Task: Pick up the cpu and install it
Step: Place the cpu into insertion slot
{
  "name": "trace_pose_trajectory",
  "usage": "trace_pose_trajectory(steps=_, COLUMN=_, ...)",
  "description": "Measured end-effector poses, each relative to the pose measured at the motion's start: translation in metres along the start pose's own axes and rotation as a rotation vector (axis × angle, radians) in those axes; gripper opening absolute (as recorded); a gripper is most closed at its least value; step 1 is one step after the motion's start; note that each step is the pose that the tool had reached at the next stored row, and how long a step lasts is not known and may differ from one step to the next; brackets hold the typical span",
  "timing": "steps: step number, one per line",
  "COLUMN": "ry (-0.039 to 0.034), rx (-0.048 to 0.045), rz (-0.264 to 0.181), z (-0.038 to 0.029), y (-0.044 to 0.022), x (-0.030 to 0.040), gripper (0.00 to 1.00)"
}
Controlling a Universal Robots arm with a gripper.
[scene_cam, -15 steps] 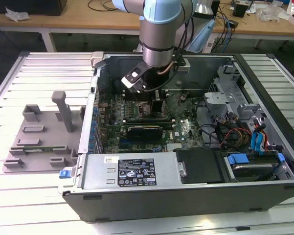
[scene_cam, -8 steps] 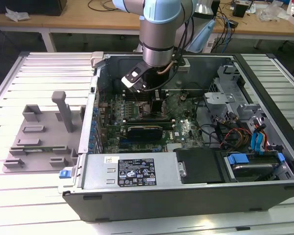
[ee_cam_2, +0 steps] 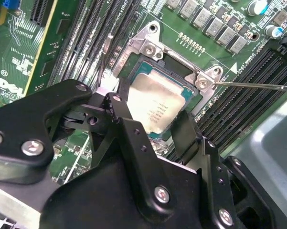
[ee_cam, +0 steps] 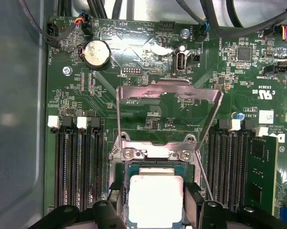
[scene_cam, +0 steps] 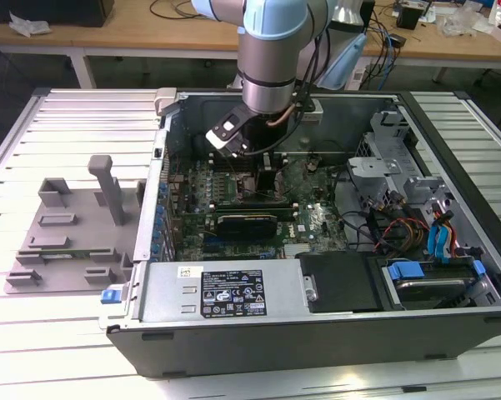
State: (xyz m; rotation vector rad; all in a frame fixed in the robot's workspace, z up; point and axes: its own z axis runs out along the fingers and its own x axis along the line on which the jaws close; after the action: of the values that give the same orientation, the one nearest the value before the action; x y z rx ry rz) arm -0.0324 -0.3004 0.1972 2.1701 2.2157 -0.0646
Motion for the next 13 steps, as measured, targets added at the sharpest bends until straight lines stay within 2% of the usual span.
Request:
trace_pose_trajectory(steps=7, ry=0.0002, rx=-0.0017, rz=0.000, z=-0.0099, y=-0.0005, x=-0.0005, gripper=0.60)
trace_pose_trajectory(steps=8, ry=0.0001, rx=-0.0023, rz=0.000, z=-0.0124, y=-0.0006, x=-0.0007, gripper=0.54)
trace_pose_trajectory(steps=9, ry=0.0001, rx=-0.0031, rz=0.000, z=-0.0154, y=-0.0007, x=-0.0008, gripper=0.35)
trace_pose_trajectory(steps=13, ry=0.0001, rx=-0.0045, rz=0.000, z=-0.0233, y=-0.0010, x=-0.0013, gripper=0.11)
